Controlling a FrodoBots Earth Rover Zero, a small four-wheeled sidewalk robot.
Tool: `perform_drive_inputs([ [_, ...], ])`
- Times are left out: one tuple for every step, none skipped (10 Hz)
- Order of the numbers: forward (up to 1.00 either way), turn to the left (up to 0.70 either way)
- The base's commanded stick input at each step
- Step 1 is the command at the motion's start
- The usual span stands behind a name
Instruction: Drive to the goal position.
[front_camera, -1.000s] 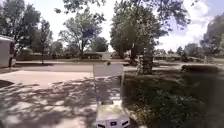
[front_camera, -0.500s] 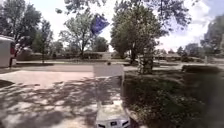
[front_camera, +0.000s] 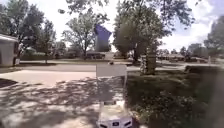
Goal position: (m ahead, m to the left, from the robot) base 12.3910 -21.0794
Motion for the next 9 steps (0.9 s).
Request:
perform_drive_inputs([
  [0.0, 0.7],
  [0.0, 0.7],
  [0.0, 0.7],
  [0.0, 0.7],
  [0.0, 0.7],
  [0.0, 0.7],
  [0.0, 0.7],
  [0.0, 0.7],
  [0.0, 0.7],
])
